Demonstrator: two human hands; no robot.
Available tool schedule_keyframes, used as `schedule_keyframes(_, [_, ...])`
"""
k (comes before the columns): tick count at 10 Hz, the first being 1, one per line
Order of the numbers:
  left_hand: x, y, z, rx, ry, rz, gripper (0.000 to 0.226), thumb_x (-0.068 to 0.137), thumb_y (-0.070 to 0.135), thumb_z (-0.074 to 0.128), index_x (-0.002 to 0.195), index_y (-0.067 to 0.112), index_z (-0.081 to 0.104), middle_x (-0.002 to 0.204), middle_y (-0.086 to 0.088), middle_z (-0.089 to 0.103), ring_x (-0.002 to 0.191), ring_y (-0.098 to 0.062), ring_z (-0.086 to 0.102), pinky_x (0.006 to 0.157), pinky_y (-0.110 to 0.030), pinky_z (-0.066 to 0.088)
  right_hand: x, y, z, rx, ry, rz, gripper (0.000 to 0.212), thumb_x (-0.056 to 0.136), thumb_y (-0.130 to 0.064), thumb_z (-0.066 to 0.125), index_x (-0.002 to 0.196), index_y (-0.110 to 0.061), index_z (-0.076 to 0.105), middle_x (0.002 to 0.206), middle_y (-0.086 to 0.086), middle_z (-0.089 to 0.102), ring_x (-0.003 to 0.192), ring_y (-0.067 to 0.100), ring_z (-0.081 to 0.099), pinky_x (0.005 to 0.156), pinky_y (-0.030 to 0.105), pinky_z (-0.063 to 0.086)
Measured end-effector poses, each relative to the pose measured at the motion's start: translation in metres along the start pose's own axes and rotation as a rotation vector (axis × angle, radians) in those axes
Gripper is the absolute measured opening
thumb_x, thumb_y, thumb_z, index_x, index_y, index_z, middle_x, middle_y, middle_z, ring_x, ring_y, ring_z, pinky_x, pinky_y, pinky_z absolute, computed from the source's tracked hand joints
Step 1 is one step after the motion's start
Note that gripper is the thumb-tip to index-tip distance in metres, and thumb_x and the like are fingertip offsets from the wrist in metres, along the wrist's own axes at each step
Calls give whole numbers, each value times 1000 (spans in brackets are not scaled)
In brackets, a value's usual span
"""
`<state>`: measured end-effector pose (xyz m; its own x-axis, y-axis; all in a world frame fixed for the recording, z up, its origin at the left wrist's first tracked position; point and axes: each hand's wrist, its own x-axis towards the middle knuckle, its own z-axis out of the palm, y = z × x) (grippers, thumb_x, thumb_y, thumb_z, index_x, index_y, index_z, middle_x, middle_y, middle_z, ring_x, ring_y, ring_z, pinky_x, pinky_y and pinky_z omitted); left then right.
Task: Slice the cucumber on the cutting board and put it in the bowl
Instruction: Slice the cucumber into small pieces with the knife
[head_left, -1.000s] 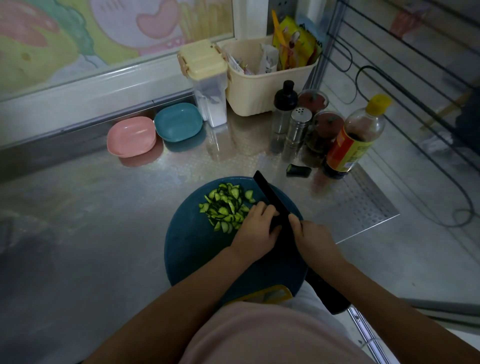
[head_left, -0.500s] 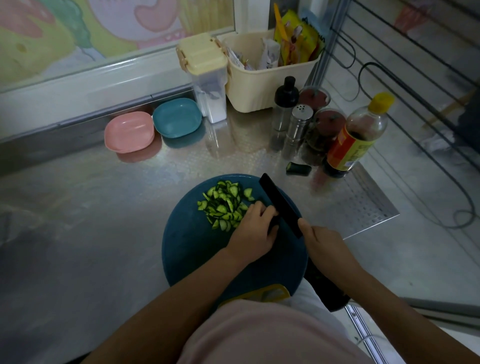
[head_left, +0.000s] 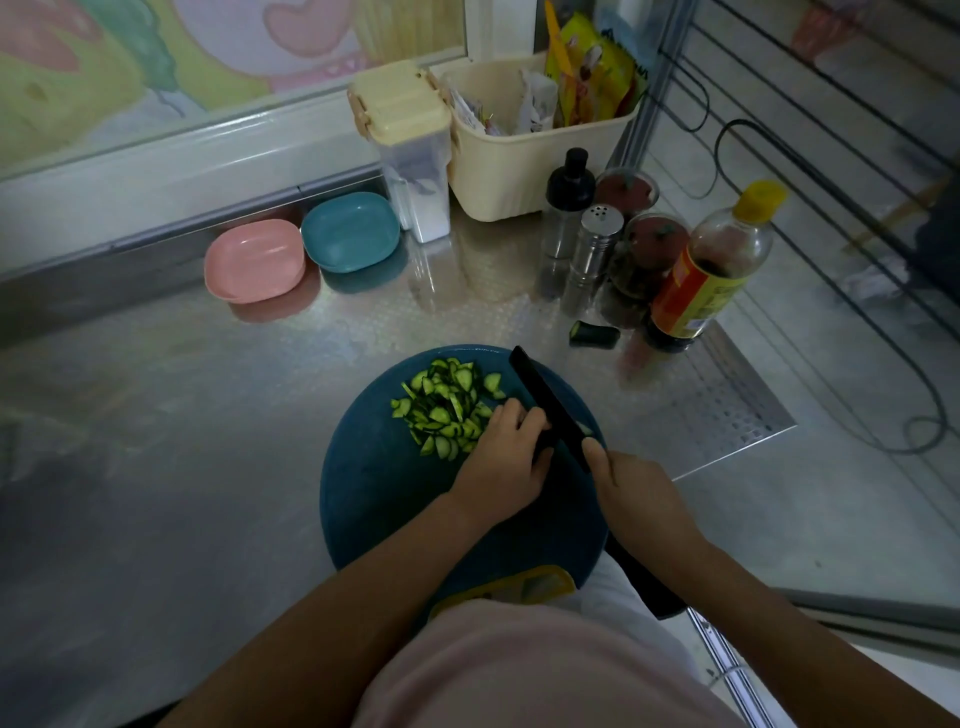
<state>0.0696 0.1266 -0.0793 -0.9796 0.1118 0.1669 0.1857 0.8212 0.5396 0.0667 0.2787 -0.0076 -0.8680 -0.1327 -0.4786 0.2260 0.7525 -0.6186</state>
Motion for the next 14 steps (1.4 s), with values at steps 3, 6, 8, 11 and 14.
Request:
schedule_keyframes(3, [-1,2,-1,-12,-5,0,20,84,13,61,100,7,52,98,-11,48,91,-24,45,79,-33,40,5,0,2,-88,61,-43,74,76,-66,6,73,0,39,58,-1,41,52,9,36,54,26,31])
schedule_keyframes(6, [-1,4,-3,11,-9,-9,18,85,14,60,98,6,52,98,-12,46,92,-25,44,79,-34,39,-3,11,-2,-122,33,-183,79,69,-67,5,72,4,39,56,1,42,51,9,37,52,19,29])
schedule_keyframes(8, [0,4,-3,14,-3,-5,17,84,14,61,96,7,50,97,-12,46,90,-24,43,76,-31,36,-4,9,-1,-143,36,-183,81,70,-66,4,76,5,42,57,1,42,52,9,36,51,19,28])
schedule_keyframes(11, [0,3,-4,-32,-5,-8,18,81,9,63,96,5,53,96,-13,47,89,-24,43,76,-29,35,27,25,20,-258,19,-138,64,63,-4,83,117,4,50,58,7,58,37,11,35,37,21,23])
schedule_keyframes(14, [-8,-3,-5,-30,-25,42,25,84,16,57,107,5,56,97,-10,49,90,-24,47,77,-34,41,10,9,13,-151,68,-165,77,68,-70,0,67,0,33,59,0,41,56,16,39,63,31,36])
